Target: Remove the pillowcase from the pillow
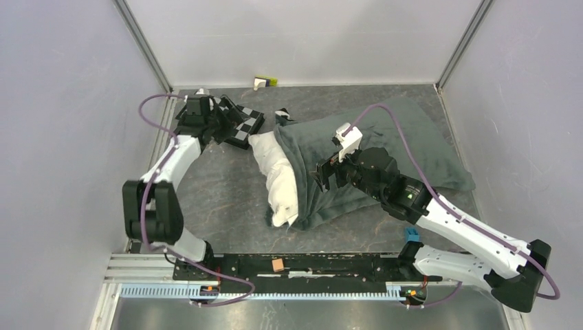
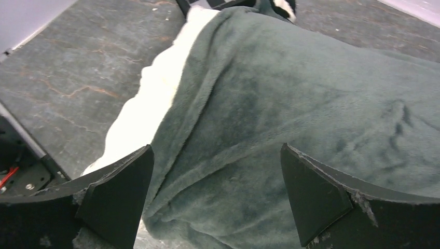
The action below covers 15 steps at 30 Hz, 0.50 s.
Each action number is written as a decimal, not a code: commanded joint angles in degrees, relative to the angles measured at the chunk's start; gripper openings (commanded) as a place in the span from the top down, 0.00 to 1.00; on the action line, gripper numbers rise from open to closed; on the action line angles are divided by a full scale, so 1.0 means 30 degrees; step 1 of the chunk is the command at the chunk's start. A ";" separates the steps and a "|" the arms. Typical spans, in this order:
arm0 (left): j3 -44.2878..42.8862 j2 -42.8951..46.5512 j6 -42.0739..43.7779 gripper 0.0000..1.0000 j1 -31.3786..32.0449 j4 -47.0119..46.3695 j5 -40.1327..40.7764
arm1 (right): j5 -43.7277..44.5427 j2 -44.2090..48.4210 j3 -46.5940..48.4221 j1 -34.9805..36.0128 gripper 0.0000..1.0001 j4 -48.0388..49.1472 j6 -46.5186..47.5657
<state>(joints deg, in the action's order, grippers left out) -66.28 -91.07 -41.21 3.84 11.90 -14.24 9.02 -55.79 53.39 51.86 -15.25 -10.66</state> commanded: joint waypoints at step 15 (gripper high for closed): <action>1.1555 1.3426 -0.5959 0.00 0.0372 -0.2667 -0.5407 | 0.0895 -0.1874 0.1051 0.0322 0.02 -0.0015 0.0287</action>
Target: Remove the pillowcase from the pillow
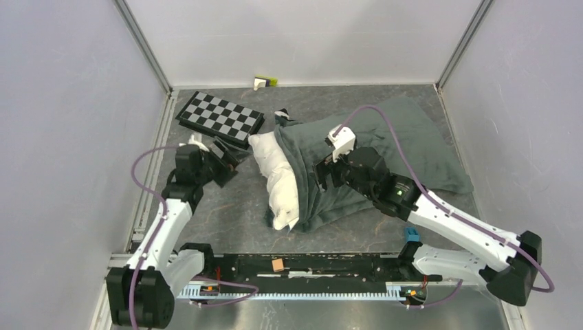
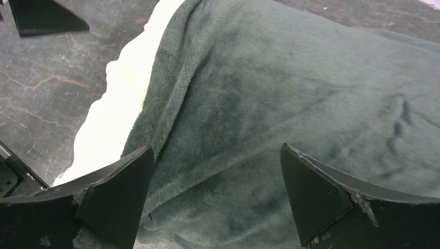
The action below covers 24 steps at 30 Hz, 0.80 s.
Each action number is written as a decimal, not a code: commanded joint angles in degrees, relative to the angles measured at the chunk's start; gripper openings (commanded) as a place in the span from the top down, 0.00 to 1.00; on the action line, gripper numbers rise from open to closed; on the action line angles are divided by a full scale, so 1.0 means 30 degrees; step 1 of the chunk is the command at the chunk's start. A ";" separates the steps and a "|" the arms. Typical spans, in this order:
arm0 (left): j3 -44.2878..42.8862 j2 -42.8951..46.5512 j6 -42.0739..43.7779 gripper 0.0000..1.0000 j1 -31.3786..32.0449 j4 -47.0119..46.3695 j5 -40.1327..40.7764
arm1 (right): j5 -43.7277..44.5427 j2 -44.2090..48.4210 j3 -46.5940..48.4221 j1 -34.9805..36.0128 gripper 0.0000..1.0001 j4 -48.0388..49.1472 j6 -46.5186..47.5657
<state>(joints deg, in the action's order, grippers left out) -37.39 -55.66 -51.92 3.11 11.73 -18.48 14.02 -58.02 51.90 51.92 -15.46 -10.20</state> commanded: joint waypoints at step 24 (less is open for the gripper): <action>0.4054 0.1195 -0.4111 0.00 0.8594 -0.3632 0.2221 | 0.4413 -0.4016 0.1376 0.1825 0.46 0.0501 0.0128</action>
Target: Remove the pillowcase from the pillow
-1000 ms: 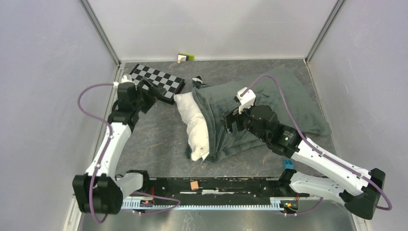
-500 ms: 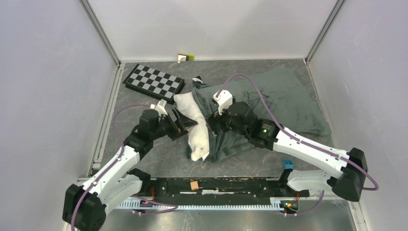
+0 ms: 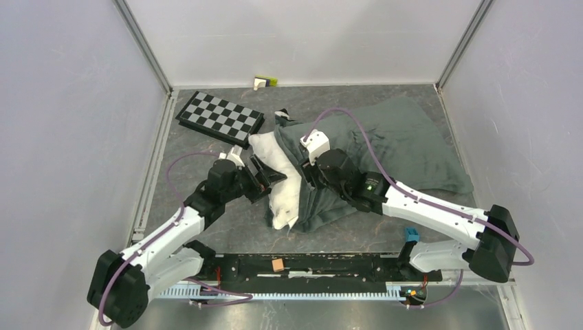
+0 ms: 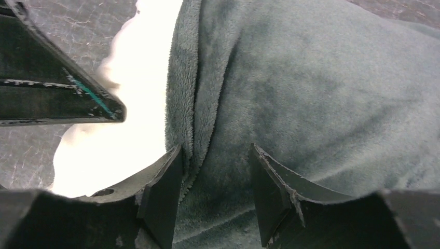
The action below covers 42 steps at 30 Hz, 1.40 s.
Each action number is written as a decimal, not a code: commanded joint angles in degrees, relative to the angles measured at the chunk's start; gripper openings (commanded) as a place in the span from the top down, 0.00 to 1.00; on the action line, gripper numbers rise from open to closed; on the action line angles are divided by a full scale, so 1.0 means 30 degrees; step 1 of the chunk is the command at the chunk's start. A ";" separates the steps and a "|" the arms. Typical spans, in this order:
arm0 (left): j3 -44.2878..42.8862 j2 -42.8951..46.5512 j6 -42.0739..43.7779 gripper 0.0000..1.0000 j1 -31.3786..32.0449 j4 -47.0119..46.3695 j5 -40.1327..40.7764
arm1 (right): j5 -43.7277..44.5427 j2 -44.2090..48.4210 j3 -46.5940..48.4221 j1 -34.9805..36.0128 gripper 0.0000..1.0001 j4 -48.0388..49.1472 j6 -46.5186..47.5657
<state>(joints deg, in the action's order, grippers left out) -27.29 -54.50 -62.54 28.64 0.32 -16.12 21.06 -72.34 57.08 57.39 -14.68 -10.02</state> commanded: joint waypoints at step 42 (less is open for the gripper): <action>-0.3457 -0.0665 0.4241 0.98 -0.7628 0.4377 -0.3864 | -0.6699 0.7122 -0.3873 -0.7976 0.32 -0.0022 0.1146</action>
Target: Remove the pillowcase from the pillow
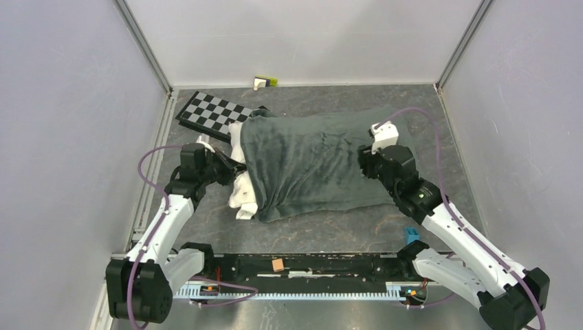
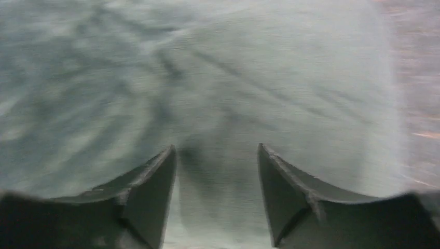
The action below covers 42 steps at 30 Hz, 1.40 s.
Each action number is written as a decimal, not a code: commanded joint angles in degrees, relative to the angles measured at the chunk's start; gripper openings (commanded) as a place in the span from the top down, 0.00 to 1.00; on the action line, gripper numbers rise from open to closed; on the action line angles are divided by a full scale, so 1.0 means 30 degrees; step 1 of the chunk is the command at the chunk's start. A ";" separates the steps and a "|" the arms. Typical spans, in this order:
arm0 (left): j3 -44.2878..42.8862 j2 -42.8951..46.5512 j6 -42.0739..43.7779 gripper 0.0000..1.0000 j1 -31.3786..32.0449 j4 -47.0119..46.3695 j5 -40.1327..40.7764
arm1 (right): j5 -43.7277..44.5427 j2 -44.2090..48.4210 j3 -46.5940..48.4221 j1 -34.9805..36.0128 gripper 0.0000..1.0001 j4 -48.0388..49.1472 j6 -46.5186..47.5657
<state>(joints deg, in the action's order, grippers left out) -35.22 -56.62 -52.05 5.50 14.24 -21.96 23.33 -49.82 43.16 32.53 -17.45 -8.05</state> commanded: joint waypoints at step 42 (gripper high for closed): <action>-0.3018 0.1495 0.2891 0.98 0.0281 0.3383 -0.3861 | 0.6452 -1.0555 0.6986 1.1630 0.17 -0.0046 -0.2462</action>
<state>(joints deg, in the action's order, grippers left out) -41.04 -52.86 -46.17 6.96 25.71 -33.43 38.06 -87.39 68.86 71.61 -13.45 -16.29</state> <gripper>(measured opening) 0.070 0.836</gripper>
